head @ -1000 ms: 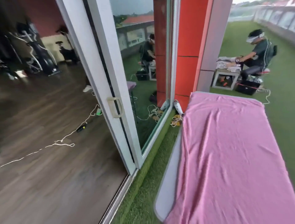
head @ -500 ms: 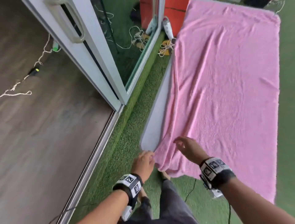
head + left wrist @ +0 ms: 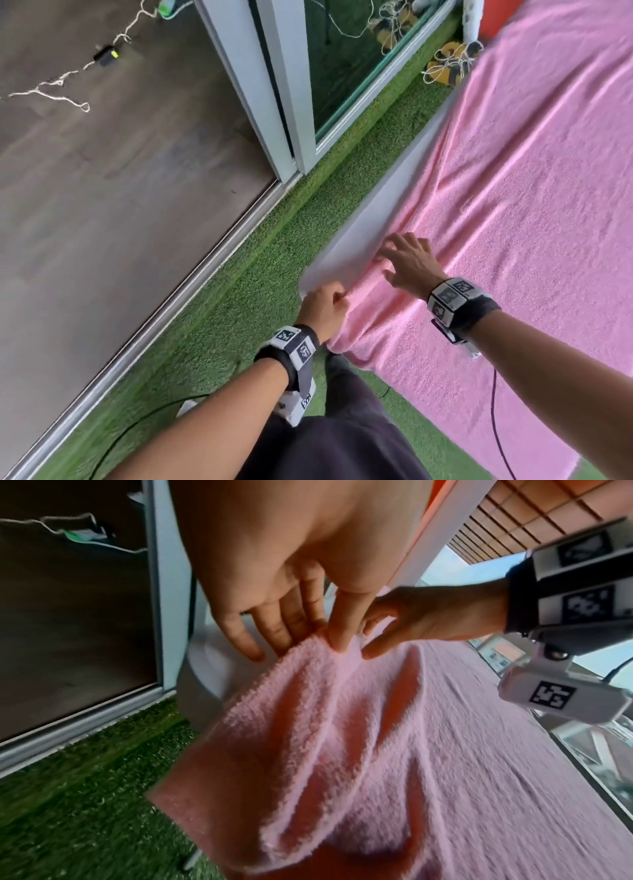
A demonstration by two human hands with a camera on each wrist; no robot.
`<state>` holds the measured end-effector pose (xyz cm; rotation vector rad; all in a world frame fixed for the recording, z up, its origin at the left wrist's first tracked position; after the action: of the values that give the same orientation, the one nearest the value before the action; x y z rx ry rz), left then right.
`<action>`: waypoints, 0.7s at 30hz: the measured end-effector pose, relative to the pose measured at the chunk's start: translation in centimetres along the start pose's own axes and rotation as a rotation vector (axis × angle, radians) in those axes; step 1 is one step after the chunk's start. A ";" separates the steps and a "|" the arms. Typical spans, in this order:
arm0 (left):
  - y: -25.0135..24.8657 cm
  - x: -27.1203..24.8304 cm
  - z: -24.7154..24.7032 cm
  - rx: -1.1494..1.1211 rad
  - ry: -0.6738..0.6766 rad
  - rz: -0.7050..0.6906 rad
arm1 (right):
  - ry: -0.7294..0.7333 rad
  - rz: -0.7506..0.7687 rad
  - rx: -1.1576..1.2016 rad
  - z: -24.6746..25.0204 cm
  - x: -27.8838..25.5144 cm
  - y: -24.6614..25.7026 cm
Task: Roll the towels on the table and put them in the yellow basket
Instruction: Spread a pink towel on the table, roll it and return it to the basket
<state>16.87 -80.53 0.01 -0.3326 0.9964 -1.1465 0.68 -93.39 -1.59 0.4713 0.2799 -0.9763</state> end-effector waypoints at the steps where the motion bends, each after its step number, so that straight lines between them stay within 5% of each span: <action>1: 0.3 -0.2 0.8 -0.025 -0.031 -0.001 | -0.001 0.021 -0.026 0.6 0.9 -0.2; 9: 4.5 -0.1 6.4 -0.055 -0.262 0.141 | -0.082 -0.049 -0.229 9.4 11.3 -4.9; 13: 5.1 0.4 6.3 -0.020 -0.256 0.202 | -0.113 -0.138 -0.118 13.3 15.5 -6.8; 21: 6.3 0.0 5.8 -0.025 -0.214 0.304 | -0.219 -0.032 0.128 15.9 19.7 -6.3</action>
<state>25.30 -79.31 -1.06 -0.3046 0.8401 -0.8058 6.21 -118.67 2.04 0.4732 0.0279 -1.0715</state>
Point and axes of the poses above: each hand's wrist, its own x-axis towards the middle knuckle, its own z-axis out of the back of the hand, y = z × x, the point moved 3 cm from there along x, towards the middle knuckle, and after that the axes turned 5 degrees about -z, right-handed, at the moved point
